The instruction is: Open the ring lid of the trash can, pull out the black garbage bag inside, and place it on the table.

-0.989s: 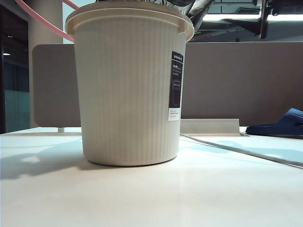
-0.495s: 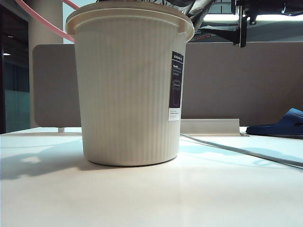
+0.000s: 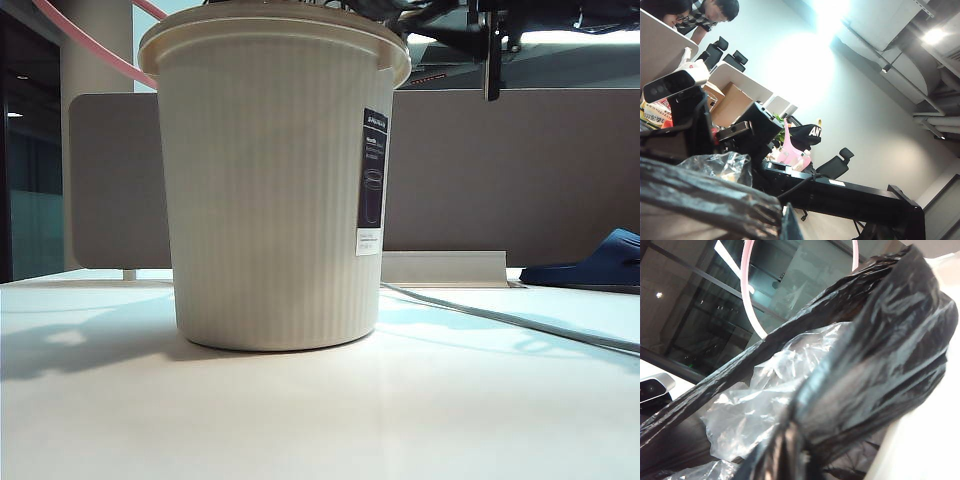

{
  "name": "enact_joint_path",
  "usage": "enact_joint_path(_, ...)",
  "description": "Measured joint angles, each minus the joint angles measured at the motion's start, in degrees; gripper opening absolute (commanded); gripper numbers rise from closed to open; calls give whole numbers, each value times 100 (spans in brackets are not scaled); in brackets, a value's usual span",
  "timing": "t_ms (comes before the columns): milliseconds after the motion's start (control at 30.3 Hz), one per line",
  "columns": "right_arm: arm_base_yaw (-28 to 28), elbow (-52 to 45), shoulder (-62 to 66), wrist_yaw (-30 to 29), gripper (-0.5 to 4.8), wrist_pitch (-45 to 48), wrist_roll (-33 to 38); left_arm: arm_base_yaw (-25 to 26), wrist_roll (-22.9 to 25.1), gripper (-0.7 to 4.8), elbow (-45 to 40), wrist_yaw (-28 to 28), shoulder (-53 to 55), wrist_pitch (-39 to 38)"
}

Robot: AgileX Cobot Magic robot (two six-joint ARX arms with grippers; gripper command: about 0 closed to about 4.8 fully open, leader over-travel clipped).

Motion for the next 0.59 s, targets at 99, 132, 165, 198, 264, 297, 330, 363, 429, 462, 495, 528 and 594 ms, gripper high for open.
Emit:
enact_joint_path(99,26,0,0,39,55,7,-13,0,2,-6,0,2,0,-4)
enact_joint_path(132,28,0,0,59,47,7,-13,0,7,-6,0,4,0,-4)
enact_joint_path(165,26,0,0,101,39,11,-13,0,28,-6,0,15,0,-13)
enact_joint_path(198,24,0,0,114,24,24,-15,0,52,-6,0,15,0,-31)
enact_joint_path(264,24,0,0,118,-1,39,-15,0,133,-6,0,20,0,-94)
enact_joint_path(297,26,24,0,118,-1,46,-13,0,162,-6,0,20,0,-151)
enact_joint_path(330,26,26,0,118,-1,116,7,0,177,-6,0,20,0,-166)
enact_joint_path(363,26,26,0,120,-1,308,107,0,221,-6,0,17,0,-173)
enact_joint_path(429,26,26,0,120,-1,713,369,0,282,-6,0,17,0,-223)
enact_joint_path(462,26,26,0,120,-1,885,496,0,286,-6,0,17,0,-243)
enact_joint_path(495,26,26,0,118,-1,1163,726,0,304,-6,0,17,0,-260)
enact_joint_path(528,26,26,0,118,-1,1316,839,0,308,-6,0,17,0,-258)
enact_joint_path(594,26,26,0,118,-1,1639,1099,0,339,-6,0,17,0,-260)
